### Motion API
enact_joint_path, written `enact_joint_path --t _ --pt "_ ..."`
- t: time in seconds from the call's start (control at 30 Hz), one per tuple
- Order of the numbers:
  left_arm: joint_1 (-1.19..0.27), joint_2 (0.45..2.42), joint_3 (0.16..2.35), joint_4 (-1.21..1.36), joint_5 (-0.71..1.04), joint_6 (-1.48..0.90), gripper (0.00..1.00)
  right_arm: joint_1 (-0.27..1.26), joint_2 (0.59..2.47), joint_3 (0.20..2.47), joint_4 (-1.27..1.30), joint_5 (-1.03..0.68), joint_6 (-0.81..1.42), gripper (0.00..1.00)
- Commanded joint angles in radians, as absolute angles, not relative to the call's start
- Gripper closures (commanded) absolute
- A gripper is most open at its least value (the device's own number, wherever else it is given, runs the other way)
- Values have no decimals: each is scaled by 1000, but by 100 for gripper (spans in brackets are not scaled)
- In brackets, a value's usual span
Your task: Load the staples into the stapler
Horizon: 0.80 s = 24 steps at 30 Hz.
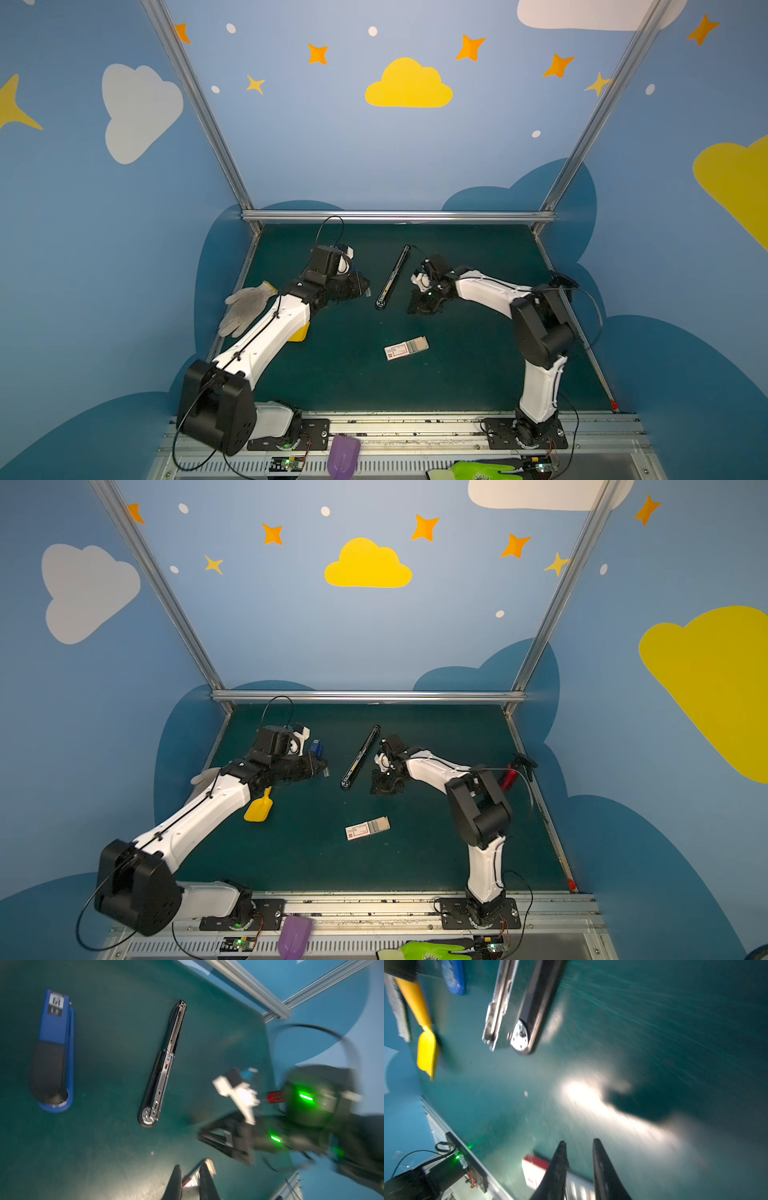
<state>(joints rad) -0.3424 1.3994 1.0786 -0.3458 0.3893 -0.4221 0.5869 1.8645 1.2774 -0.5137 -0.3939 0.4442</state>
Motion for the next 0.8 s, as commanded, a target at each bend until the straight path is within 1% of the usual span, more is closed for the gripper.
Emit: enact_joint_path --t 0.0,0.07,0.17,0.23,0.33,0.4,0.53,0.77 --pt "-351 1506 1174 -419 344 -327 87 571 1704 1194 -475 -435 411 76" --pt "-369 1582 1244 -445 312 -281 86 568 1632 1149 -462 -458 398 75" --pt "-391 1701 1368 -503 275 -213 87 565 1542 1094 -421 -487 383 70" --pt "-404 1781 1451 -542 265 -183 87 565 1492 1067 -388 -464 383 66" --pt "-418 1885 1566 -598 238 -143 87 561 1438 1035 -334 -412 382 57" --pt "-429 1949 1649 -644 218 -123 87 558 1420 1026 -299 -386 385 54" --pt "-452 2062 1798 -716 160 -84 87 555 1437 1062 -297 -378 379 54" --pt "-472 2244 2033 -814 127 -39 86 554 1444 1052 -298 -377 378 55"
